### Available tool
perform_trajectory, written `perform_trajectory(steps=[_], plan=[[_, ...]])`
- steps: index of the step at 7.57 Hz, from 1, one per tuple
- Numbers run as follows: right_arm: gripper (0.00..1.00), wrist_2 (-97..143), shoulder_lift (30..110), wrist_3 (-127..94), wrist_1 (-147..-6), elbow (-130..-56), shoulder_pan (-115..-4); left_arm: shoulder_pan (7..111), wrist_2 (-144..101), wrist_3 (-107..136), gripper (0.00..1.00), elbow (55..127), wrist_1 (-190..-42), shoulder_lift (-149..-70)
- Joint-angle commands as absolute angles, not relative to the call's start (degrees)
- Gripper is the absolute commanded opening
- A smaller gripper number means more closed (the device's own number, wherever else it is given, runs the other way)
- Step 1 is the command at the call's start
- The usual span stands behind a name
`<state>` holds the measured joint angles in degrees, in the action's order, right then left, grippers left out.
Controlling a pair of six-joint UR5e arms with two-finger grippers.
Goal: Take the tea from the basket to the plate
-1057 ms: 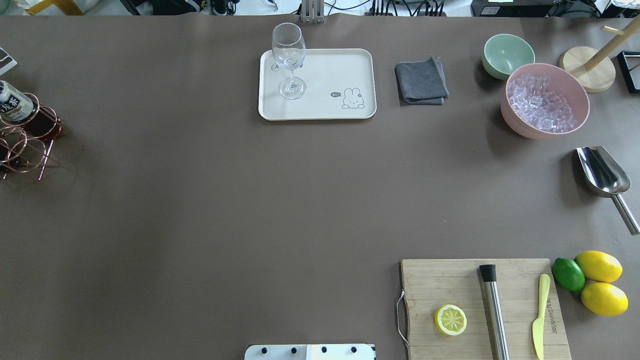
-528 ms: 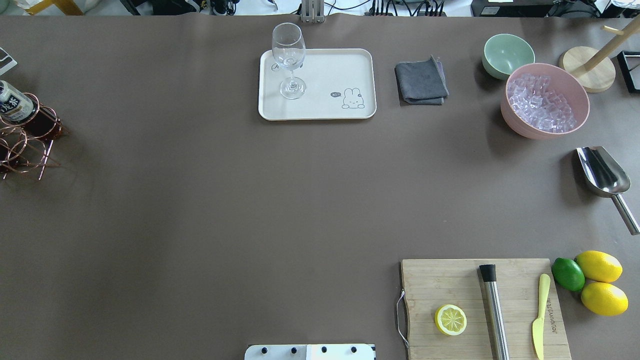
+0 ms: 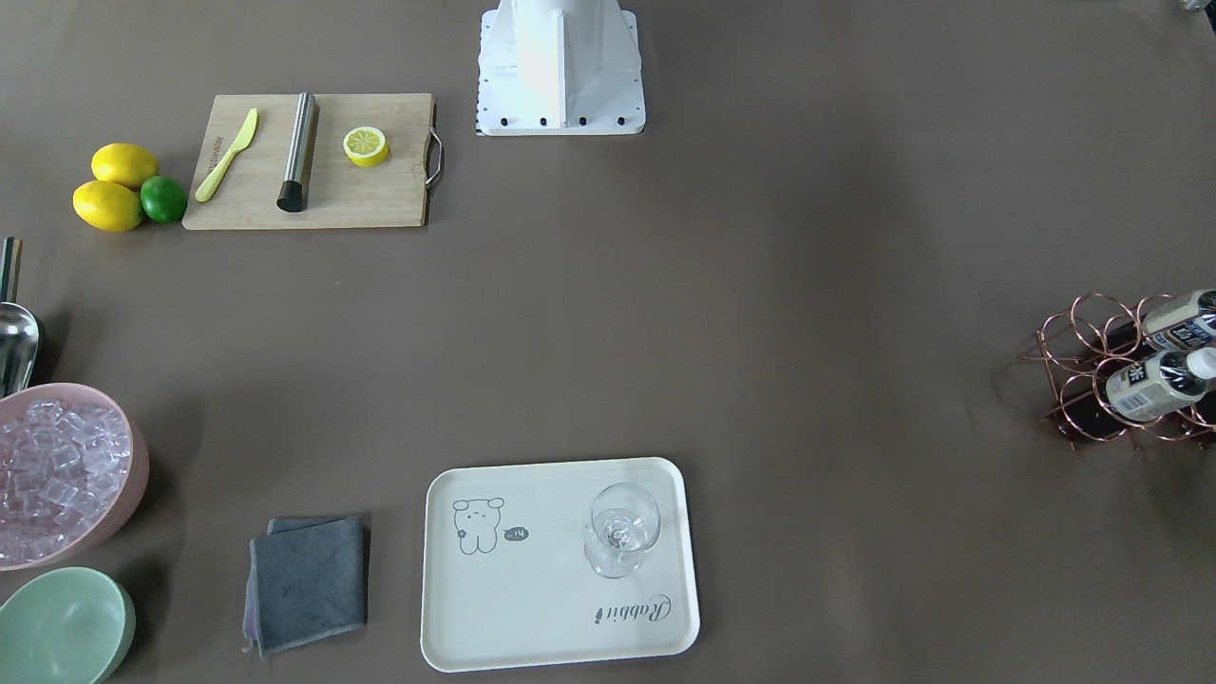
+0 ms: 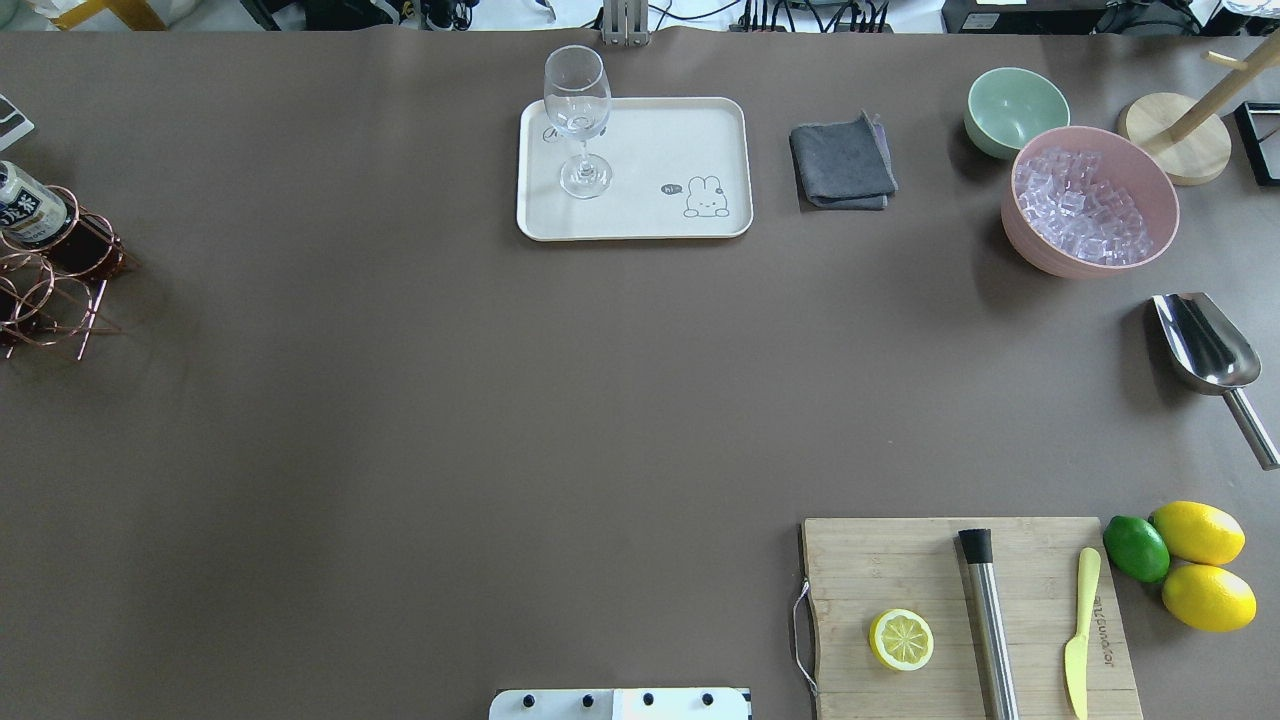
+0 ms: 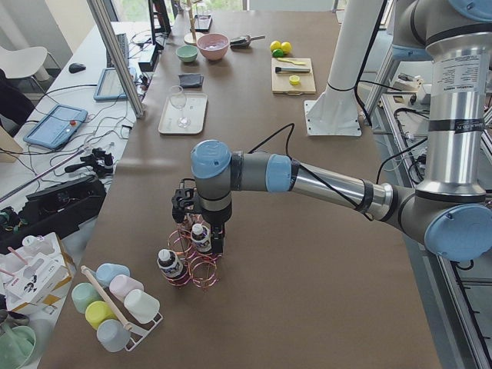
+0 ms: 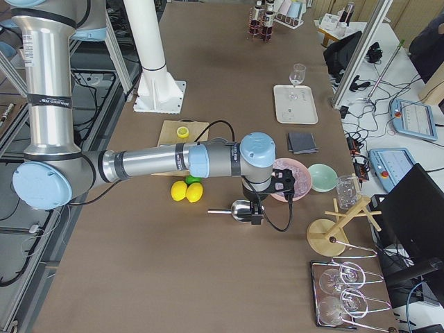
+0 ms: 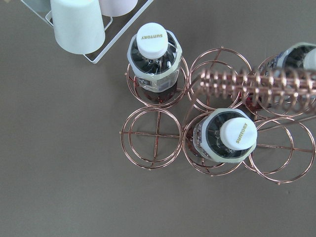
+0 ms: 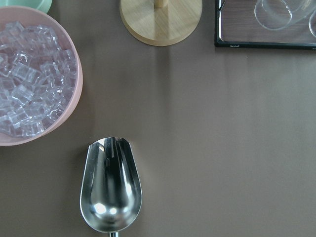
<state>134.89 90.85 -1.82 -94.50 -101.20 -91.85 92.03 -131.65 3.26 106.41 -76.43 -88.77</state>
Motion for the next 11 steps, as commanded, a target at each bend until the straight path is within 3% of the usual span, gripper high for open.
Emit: perform_trajectory(steps=[1,3,6,11], plan=[[1.00,134.56,90.79,-1.76,-94.66,-101.87,-91.23,91.76,-130.79,0.20,0.99,105.64,-75.24,-92.35],[1.00,134.47,90.97,-1.76,-94.57,-101.78,-90.97,93.69,-131.22,-0.09,0.99,106.69,-65.61,-97.36],[1.00,134.56,90.97,-1.41,-94.48,-101.34,-90.53,95.80,-135.41,4.10,0.98,105.91,-60.23,-98.78],[1.00,134.47,91.23,-1.67,-94.39,-101.25,-90.18,97.73,-137.90,34.59,0.98,104.86,-60.12,-100.44]])
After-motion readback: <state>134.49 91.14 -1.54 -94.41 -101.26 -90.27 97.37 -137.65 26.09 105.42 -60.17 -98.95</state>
